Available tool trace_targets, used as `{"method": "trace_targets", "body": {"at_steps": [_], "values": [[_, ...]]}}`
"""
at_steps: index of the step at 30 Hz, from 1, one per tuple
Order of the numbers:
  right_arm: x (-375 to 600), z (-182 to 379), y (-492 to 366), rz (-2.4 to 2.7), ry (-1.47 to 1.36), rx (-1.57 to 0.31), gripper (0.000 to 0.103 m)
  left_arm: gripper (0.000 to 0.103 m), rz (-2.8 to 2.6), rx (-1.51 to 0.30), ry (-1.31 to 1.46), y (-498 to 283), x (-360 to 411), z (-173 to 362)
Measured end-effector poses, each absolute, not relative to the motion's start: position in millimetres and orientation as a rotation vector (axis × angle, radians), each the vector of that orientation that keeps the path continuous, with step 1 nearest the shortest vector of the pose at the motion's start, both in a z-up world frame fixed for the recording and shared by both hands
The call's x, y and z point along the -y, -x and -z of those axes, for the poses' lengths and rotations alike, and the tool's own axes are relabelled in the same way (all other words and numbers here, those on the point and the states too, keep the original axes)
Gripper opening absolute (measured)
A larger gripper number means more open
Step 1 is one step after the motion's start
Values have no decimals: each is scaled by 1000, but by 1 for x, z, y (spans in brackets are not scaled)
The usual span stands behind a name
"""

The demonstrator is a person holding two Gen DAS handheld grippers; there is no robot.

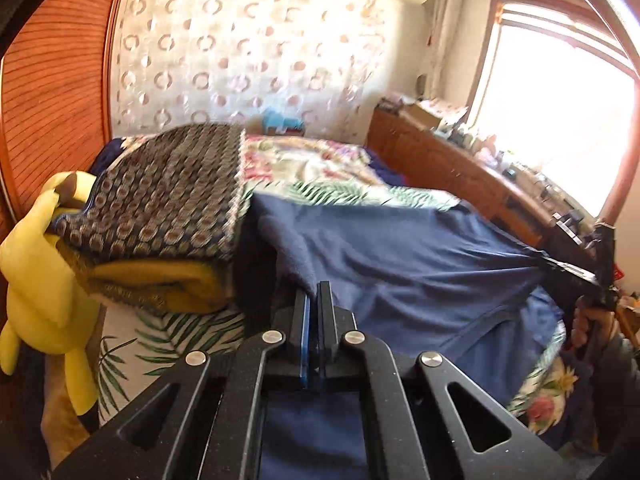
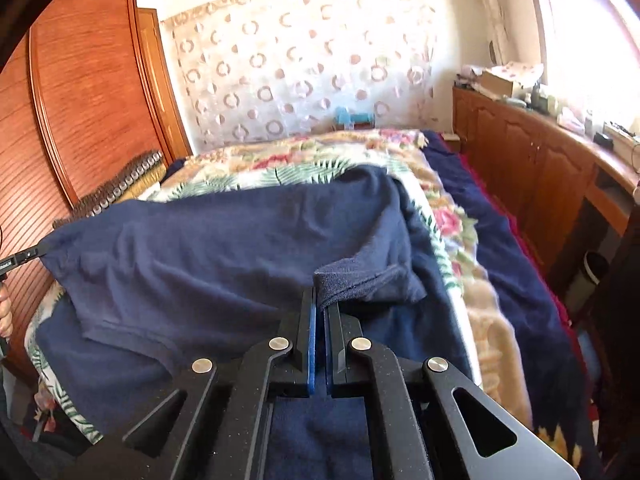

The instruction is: Fold small clothes

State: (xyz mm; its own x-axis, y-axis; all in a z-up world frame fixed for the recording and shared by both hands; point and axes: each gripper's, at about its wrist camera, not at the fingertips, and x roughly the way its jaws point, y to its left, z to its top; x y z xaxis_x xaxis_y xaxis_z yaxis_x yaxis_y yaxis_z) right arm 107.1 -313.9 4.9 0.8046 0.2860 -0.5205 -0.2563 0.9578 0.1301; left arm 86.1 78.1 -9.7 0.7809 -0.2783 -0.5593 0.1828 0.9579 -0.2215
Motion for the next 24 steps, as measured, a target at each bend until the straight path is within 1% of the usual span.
{"method": "trace_targets", "body": {"at_steps": [5, 9, 13, 16, 20, 21, 22, 24], "values": [[323, -20, -91, -297, -58, -514, 2, 4, 298, -586, 232, -69, -77, -10], [335, -34, -72, -294, -80, -484, 2, 4, 300, -581, 266, -54, -80, -11], [347, -33, -60, -277, -75, -497, 2, 4, 240, -637, 258, -47, -86, 19], [346, -15, -57, -260, -59, -558, 2, 4, 171, -709, 262, -51, -96, 54], [346, 16, -56, -243, -58, -632, 2, 4, 136, -744, 267, -50, -103, 76], [348, 22, -55, -243, -71, -643, 3, 4, 134, -747, 266, -50, -104, 78], [349, 28, -54, -241, -83, -656, 6, 4, 130, -750, 263, -50, -103, 79], [350, 36, -53, -221, -89, -671, 14, 4, 131, -754, 256, -50, -101, 82]]}}
